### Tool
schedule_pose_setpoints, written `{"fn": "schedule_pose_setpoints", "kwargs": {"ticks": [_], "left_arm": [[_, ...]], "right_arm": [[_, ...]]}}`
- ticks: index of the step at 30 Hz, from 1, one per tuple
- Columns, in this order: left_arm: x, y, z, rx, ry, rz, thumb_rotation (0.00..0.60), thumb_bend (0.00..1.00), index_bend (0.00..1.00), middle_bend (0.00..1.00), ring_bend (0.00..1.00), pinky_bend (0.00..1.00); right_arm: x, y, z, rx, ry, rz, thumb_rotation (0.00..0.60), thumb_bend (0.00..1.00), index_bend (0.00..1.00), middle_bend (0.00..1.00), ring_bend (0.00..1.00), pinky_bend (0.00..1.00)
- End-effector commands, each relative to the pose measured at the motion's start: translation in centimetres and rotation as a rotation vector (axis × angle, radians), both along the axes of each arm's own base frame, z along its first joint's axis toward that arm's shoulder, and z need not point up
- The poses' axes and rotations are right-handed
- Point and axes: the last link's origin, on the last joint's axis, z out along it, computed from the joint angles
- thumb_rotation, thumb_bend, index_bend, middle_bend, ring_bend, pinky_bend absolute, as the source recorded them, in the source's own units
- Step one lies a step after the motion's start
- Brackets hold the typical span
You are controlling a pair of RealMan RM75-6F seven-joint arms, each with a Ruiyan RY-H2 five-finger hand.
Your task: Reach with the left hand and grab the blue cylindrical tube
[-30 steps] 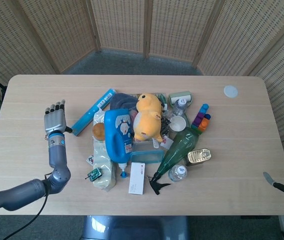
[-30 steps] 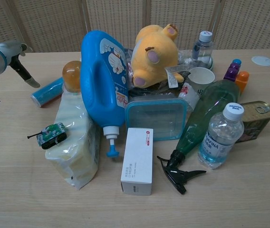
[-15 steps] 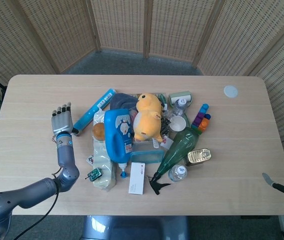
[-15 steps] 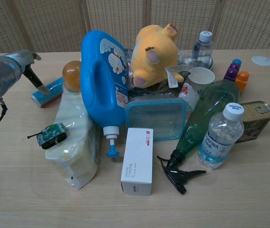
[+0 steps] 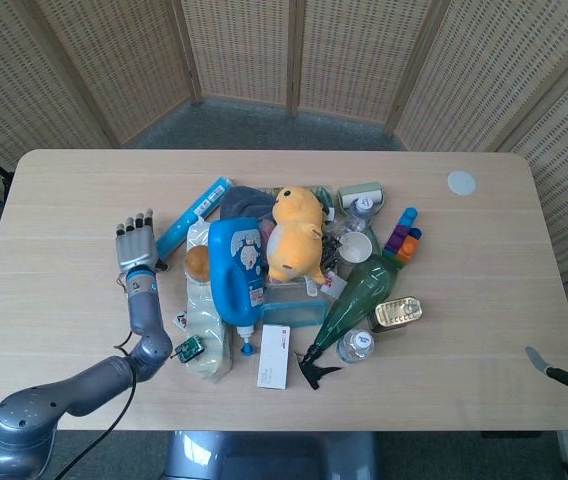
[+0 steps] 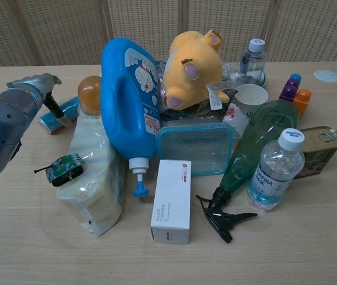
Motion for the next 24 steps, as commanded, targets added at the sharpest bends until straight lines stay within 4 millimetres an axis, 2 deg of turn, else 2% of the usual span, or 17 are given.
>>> {"fn": "schedule_pose_setpoints", "kwargs": {"ticks": [1, 8, 10, 14, 20, 24], "left_arm": [[0.3, 0.1, -0.6, -0.007, 0.006, -0.009, 0.6, 0.0, 0.0, 0.0, 0.0, 0.0], [0.2, 0.3, -1.3, 0.008, 0.033, -0.02, 0.6, 0.0, 0.0, 0.0, 0.0, 0.0], [0.2, 0.3, -1.4, 0.017, 0.047, -0.021, 0.6, 0.0, 0.02, 0.0, 0.0, 0.07], [0.0, 0.2, -1.7, 0.035, 0.078, -0.017, 0.6, 0.0, 0.17, 0.03, 0.01, 0.23], [-0.3, 0.1, -2.0, 0.035, 0.104, -0.017, 0.6, 0.0, 0.32, 0.2, 0.13, 0.33], [-0.3, 0.1, -2.0, 0.042, 0.11, -0.027, 0.6, 0.0, 0.4, 0.28, 0.21, 0.4]], "right_arm": [[0.0, 0.0, 0.1, -0.002, -0.004, 0.001, 0.508, 0.0, 0.0, 0.0, 0.0, 0.0], [0.0, 0.1, 0.3, -0.004, -0.016, 0.004, 0.506, 0.0, 0.0, 0.0, 0.0, 0.0], [0.0, 0.1, 0.3, -0.003, -0.017, 0.004, 0.509, 0.0, 0.0, 0.0, 0.0, 0.0], [0.0, 0.1, 0.4, -0.005, -0.02, 0.004, 0.509, 0.0, 0.0, 0.0, 0.0, 0.0], [-0.1, 0.2, 0.4, 0.0, -0.027, 0.004, 0.509, 0.0, 0.0, 0.0, 0.0, 0.0], [-0.1, 0.2, 0.4, 0.003, -0.032, 0.007, 0.506, 0.0, 0.0, 0.0, 0.0, 0.0]]}}
